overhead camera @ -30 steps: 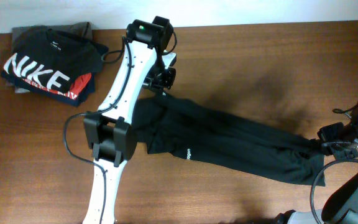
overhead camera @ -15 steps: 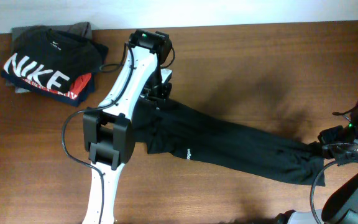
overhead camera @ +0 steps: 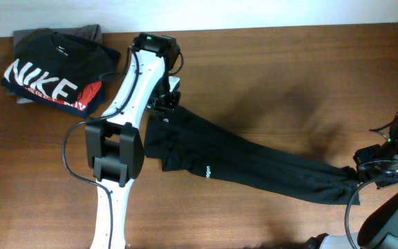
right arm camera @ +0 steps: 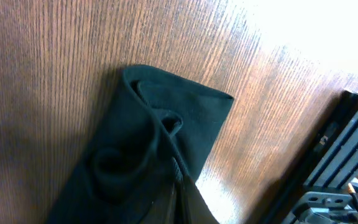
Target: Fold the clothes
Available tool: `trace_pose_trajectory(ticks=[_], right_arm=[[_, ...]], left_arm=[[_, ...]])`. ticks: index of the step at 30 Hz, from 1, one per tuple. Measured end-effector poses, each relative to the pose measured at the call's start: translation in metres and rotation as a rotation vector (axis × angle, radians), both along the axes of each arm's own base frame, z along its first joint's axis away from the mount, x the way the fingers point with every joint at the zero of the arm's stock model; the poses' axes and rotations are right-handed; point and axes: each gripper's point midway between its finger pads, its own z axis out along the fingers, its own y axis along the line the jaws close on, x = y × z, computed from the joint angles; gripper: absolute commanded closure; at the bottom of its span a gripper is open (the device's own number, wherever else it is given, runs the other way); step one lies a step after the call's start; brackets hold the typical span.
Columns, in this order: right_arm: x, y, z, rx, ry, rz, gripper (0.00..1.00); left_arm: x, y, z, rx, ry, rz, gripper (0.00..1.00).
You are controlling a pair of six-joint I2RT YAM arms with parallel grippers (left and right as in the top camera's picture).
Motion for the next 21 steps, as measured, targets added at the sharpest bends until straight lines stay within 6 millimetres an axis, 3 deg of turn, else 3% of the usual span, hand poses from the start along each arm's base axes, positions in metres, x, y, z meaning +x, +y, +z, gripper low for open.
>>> trace_pose_trajectory(ticks=[2, 3, 4, 16, 21], right_arm=[[0.0, 0.0, 0.002, 0.0, 0.002, 0.001, 0.96], [-0.001, 0.0, 0.003, 0.001, 0.007, 0.002, 0.96], [-0.002, 0.0, 0.003, -0.001, 0.013, 0.001, 0.96], [-0.006, -0.005, 0.004, -0.027, 0.034, 0.007, 0.89], [-0.01, -0.003, 0.005, -0.019, 0.05, 0.007, 0.88]], left_arm=[[0.001, 0.003, 0.0, 0.0, 0.0, 0.006, 0.92], [0.001, 0.003, 0.0, 0.0, 0.0, 0.007, 0.76], [0.001, 0.003, 0.0, 0.002, 0.0, 0.006, 0.71], [0.001, 0.007, -0.001, 0.02, 0.0, 0.005, 0.71], [0.001, 0.008, -0.001, 0.023, -0.001, 0.002, 0.62]])
